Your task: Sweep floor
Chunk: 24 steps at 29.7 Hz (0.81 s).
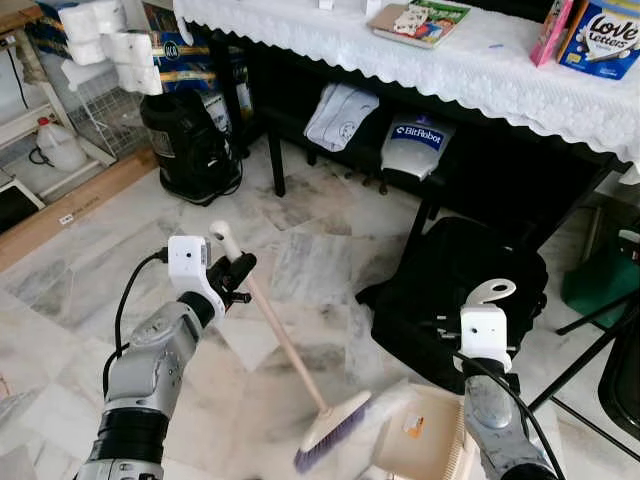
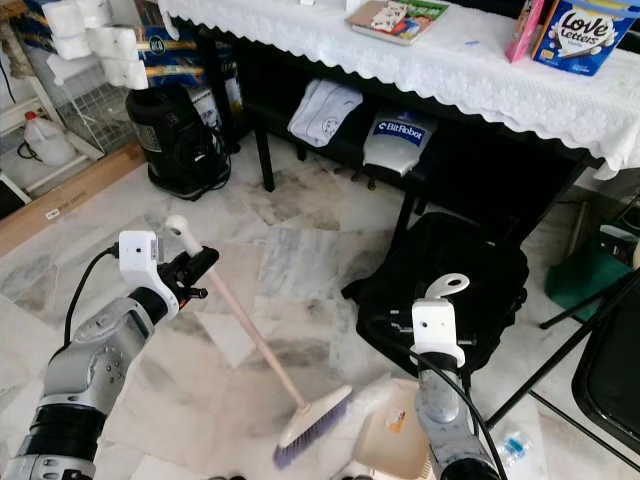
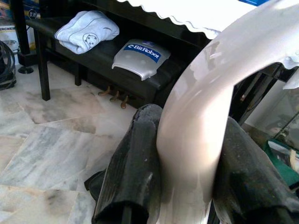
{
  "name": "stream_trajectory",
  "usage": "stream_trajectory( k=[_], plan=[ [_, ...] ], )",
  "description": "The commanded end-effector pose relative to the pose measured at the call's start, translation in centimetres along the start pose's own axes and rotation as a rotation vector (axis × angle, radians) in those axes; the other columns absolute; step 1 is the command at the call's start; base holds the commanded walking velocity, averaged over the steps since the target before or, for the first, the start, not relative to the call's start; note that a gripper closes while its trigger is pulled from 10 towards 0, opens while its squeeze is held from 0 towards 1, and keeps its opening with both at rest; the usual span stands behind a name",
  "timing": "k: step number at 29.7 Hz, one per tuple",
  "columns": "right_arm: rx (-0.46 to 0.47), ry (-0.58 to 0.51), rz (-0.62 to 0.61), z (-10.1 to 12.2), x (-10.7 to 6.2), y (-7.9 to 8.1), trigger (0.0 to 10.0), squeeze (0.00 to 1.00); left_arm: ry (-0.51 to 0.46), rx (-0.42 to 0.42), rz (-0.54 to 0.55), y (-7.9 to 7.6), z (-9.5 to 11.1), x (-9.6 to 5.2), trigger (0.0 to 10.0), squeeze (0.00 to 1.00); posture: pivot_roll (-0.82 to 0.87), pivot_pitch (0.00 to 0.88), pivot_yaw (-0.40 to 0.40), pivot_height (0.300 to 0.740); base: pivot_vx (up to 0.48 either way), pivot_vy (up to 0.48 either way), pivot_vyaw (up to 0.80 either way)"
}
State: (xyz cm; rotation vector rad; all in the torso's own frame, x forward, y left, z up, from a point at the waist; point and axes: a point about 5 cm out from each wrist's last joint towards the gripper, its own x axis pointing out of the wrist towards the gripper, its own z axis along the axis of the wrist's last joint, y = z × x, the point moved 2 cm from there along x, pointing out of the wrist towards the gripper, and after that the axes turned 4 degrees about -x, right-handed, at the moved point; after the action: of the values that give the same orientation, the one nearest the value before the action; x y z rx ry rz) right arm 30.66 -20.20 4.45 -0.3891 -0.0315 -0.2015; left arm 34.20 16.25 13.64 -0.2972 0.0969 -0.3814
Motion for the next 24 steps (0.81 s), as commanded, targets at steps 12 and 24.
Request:
stream_trajectory(
  k=[12,24],
  plan=[
    [-0.012,0.046,0.024,-0.9,-0.5,0.4,10.0,0.00,0.013,0.340,0.164,3.1,2.0,-0.7,10.0,0.00,0.06,0.148,0.018,0.740,0.000,0.000,0.00],
    [-0.009,0.039,0.020,-0.9,-0.7,0.4,10.0,0.00,-0.109,0.328,0.403,4.8,2.2,-0.4,10.0,0.00,0.04,0.159,0.023,0.740,0.000,0.000,0.00]
  ],
)
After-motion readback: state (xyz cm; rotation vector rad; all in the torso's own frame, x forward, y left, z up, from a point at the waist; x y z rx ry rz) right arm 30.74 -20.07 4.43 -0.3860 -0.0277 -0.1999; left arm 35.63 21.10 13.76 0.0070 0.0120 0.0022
